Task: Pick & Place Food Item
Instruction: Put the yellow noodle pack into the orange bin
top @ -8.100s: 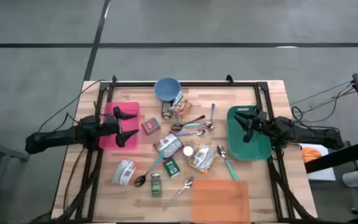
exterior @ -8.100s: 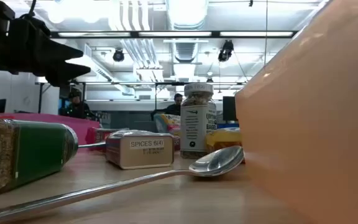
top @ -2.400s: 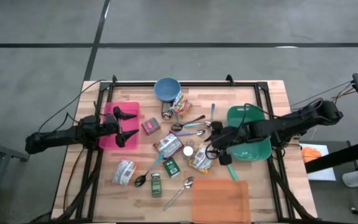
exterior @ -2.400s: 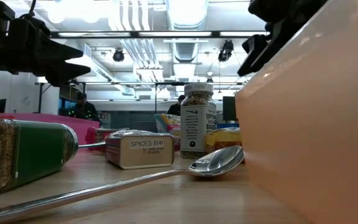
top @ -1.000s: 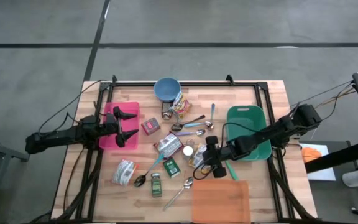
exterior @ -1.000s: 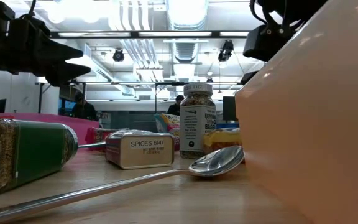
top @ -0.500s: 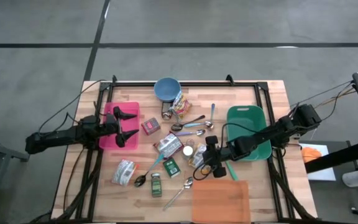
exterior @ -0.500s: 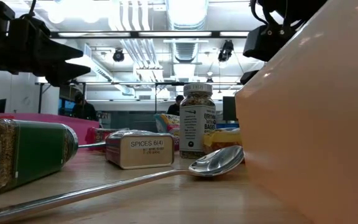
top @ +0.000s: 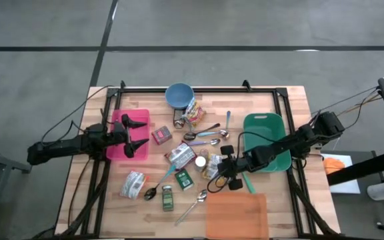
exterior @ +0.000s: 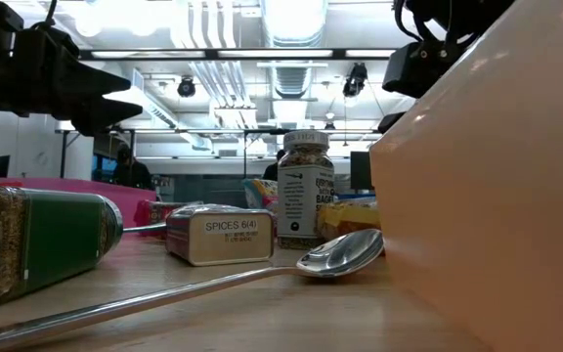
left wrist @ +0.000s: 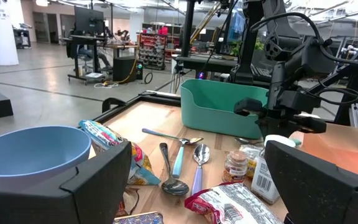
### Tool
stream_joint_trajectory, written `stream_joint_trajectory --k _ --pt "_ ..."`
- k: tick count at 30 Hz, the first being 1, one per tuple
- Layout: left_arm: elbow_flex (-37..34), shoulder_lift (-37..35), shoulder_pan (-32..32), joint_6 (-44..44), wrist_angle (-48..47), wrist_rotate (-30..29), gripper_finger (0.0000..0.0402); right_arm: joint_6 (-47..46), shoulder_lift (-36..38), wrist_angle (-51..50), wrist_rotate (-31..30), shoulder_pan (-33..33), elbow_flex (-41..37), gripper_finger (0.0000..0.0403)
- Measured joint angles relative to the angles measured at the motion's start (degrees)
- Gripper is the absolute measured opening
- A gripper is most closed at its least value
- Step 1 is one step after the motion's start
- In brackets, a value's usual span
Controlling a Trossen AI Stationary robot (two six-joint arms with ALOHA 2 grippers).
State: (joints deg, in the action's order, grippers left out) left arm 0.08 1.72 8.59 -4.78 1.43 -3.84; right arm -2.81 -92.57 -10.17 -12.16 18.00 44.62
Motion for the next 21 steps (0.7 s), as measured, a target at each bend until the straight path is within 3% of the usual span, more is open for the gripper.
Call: stream_joint_trajectory --k 5,21 --pt "0.0 0.0 0.0 0.0 0.0 0.0 0.0372 -0.1 0.5 0.1 0.2 0.0 0.0 0.0011" --pt "0.0 0.0 0.0 0.0 0.0 0.0 0.0372 0.0 1.0 -1.1 0.1 -0.1 1.2 0.0008"
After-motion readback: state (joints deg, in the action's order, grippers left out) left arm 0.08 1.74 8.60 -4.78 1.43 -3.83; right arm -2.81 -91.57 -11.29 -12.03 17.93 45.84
